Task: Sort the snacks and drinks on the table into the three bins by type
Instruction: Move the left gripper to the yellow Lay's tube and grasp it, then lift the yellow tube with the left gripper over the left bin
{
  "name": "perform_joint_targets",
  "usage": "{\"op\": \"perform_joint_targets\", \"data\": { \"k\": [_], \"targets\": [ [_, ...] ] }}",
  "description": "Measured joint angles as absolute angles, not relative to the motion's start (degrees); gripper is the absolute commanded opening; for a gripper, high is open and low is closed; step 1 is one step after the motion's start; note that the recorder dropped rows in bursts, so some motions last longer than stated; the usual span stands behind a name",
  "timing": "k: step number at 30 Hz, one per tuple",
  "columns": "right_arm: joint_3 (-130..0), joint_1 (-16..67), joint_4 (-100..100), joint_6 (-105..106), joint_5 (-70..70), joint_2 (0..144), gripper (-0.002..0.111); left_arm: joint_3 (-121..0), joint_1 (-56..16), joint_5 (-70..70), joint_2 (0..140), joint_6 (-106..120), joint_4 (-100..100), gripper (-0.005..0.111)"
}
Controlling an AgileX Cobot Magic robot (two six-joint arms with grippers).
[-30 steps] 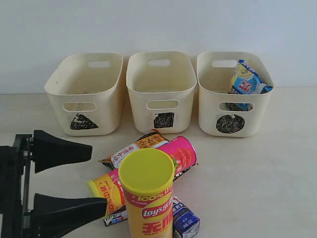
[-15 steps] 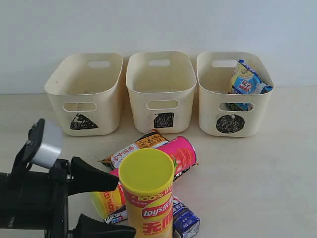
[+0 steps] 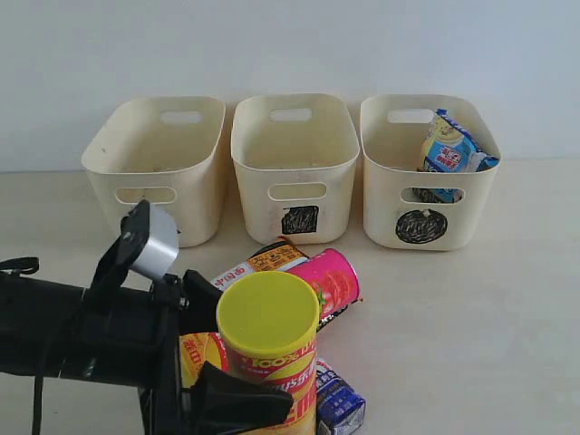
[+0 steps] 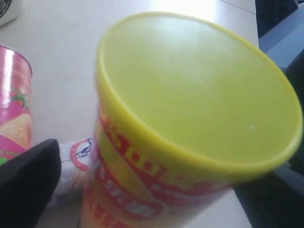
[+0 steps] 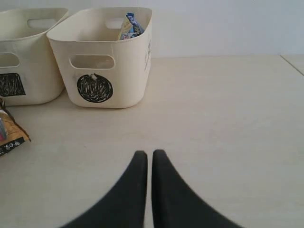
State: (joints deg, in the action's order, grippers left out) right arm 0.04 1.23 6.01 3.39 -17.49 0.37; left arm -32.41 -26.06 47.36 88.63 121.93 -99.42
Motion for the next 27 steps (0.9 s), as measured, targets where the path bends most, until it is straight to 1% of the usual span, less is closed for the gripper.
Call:
{"op": "perform_joint_targets", "data": {
  "k": [1,3,4,5,6,7,8,11,16,18,21,24,27],
  "targets": [
    [0.0,1.2,6.0,3.4,-17.4,0.4,0.0,-32.9,-26.1,47.6,88.9,121.9,-99.4,0.084],
    [0.0,1.2,6.0,3.4,-17.3,0.4,0.0,-33.6,-26.1,48.2,89.6,121.9,-99.4,0.076],
    [0.0,1.2,6.0,3.4,-17.3,0.4,0.0,-34.0,-26.1,48.4,90.0,121.9,-99.4,0.066],
    [0.0,1.2,6.0,3.4,-17.3,0.4,0.0,-34.4,-26.1,48.5,90.9,121.9,-99.4,0.059],
    [0.0,1.2,6.0,3.4,-17.3,0.4,0.0,-34.7,-26.1,48.5,91.3,122.0,-99.4,0.046],
    [0.0,1.2,6.0,3.4,-17.3,0.4,0.0,-34.9,-26.1,49.6,91.9,122.0,-99.6,0.039],
    [0.0,1.2,6.0,3.4,-17.3,0.4,0.0,-34.9,-26.1,50.2,92.1,122.0,-99.6,0.025],
    [0.0,1.2,6.0,3.4,-17.3,0.4,0.0,-34.9,-26.1,52.6,92.4,122.0,-99.6,0.005],
    [0.0,1.2,6.0,3.4,-17.3,0.4,0.0,-35.6,-26.1,56.2,91.9,122.0,-99.5,0.004],
    [0.0,1.2,6.0,3.4,-17.3,0.4,0.0,-37.0,-26.1,56.2,89.5,122.0,-99.5,0.004],
    [0.0,1.2,6.0,3.4,-17.3,0.4,0.0,-38.8,-25.8,55.6,82.2,120.2,-99.5,0.004],
    [0.0,1.2,6.0,3.4,-17.3,0.4,0.0,-39.2,-24.9,51.5,75.9,115.8,-99.5,0.004],
    [0.0,1.2,6.0,3.4,-17.3,0.4,0.0,-39.9,-24.1,42.7,69.8,110.9,-99.4,0.004]
  ]
}}
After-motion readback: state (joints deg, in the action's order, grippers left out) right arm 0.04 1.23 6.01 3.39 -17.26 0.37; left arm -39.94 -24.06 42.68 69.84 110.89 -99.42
